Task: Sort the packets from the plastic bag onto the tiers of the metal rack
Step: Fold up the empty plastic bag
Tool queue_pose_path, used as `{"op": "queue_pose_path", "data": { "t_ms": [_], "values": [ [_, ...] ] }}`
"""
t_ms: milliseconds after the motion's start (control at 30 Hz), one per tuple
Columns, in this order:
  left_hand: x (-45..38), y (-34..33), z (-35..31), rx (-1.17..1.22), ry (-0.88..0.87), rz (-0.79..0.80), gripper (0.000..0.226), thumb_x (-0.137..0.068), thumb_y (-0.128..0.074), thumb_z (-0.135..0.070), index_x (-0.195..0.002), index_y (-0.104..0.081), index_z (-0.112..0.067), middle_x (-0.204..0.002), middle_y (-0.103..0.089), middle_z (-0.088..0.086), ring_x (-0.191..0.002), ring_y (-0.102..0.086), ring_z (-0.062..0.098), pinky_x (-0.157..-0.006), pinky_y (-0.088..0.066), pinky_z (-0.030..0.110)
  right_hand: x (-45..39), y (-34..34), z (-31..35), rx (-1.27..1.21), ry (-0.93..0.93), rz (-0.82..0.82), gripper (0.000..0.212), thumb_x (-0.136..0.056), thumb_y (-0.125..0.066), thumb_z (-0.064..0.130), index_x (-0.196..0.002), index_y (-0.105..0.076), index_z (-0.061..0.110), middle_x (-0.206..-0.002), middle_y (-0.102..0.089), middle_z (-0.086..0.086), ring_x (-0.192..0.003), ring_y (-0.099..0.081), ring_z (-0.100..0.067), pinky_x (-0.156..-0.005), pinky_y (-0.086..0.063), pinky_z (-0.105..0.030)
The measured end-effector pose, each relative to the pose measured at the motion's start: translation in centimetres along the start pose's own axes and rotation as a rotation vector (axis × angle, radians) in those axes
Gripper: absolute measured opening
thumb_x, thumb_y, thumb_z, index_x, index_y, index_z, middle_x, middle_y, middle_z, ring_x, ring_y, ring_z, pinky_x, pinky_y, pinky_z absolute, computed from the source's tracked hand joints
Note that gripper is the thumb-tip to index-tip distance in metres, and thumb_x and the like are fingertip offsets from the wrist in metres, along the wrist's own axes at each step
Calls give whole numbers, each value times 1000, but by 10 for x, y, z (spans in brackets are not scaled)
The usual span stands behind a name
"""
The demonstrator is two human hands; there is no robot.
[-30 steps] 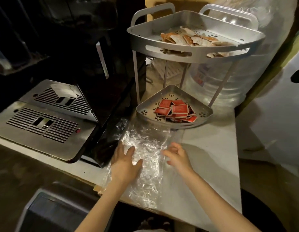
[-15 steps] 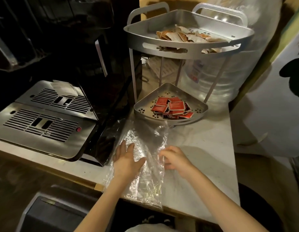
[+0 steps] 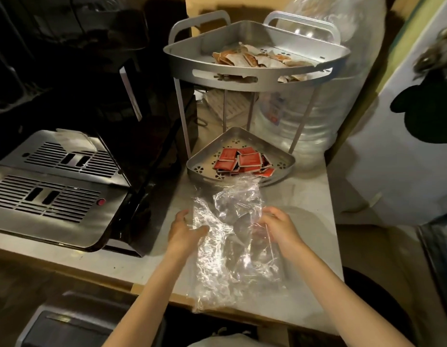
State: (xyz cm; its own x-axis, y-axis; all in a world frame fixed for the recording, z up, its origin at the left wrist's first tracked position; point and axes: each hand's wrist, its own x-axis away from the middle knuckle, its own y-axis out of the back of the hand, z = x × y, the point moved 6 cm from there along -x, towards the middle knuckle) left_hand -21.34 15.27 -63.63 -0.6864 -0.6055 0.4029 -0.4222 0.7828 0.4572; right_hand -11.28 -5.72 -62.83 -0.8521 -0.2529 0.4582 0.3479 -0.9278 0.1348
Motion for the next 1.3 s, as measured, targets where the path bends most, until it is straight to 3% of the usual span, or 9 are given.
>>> {"op": "queue_pose_path", "data": {
  "t_ms": [133,233,433,600,767,933,1000,1133,1300],
  "values": [
    [2,-5,-9,192,93,216,63,-75,-72,-26,-129,-42,-12,-105,-60,8,-84,-60,21,-62,-41,25,-1,18,6,-93,33,52,21,-85,-56,6,-105,-60,10,-98,-65,-3,-78,-68,-9,-63,-51,-19],
    [9,-12,-17,306,109,371,33,-77,-70,-24,-98,-57,-3,-70,-51,0,-51,-43,6,-46,-37,15,-2,32,14,-117,58,45,22,-85,-54,2,-98,-60,18,-87,-63,7,-54,-61,11,-44,-44,-5],
    [8,-16,-52,698,51,447,35,-82,-62,-11,-115,-53,-4,-70,-71,-4,-50,-62,-1,-42,-44,9,-4,54,33,-196,110,-2,28,-82,-64,10,-97,-65,34,-97,-70,-4,-86,-64,-18,-65,-48,-22],
    [-2,-11,-76,936,-19,400,57,-73,-66,-3,-126,-46,-7,-101,-68,16,-74,-71,17,-56,-56,21,-4,71,48,-251,191,-45,56,-81,-63,5,-118,-51,46,-55,-66,9,-45,-53,-2,-46,-44,-16],
    [-11,-7,-90,712,-183,258,42,-79,-64,1,-114,-54,-20,-88,-70,10,-74,-71,19,-60,-57,21,0,74,59,-201,237,37,38,-90,-51,7,-113,-65,34,-53,-54,11,-45,-34,-4,-42,-31,-14],
    [-15,-1,-102,533,-254,274,9,-75,-70,-13,-77,-75,-19,-77,-74,3,-68,-68,12,-60,-54,17,2,71,69,-122,182,122,22,-85,-54,23,-93,-74,27,-93,-71,1,-59,-54,-7,-54,-44,-17],
    [-13,0,-107,433,-308,342,14,-67,-75,-24,-81,-75,-26,-76,-75,-1,-70,-69,11,-59,-53,16,3,73,75,18,244,139,28,-78,-67,21,-105,-69,30,-101,-69,4,-76,-65,-1,-64,-48,-15],
    [-12,1,-116,111,-412,363,57,-65,-78,-2,-117,-60,-16,-69,-72,-10,-68,-66,-3,-63,-49,8,-2,70,79,177,304,129,64,-64,-79,0,-122,-58,18,-93,-67,3,-80,-63,-9,-69,-49,-10],
    [-2,9,-137,-289,-648,-1,39,-69,-77,-11,-107,-67,-14,-63,-56,-19,-59,-54,0,-57,-36,-2,-3,67,94,698,478,-156,41,-68,-78,21,-108,-67,23,-93,-61,1,-88,-56,-16,-70,-36,-20]
  ]
}}
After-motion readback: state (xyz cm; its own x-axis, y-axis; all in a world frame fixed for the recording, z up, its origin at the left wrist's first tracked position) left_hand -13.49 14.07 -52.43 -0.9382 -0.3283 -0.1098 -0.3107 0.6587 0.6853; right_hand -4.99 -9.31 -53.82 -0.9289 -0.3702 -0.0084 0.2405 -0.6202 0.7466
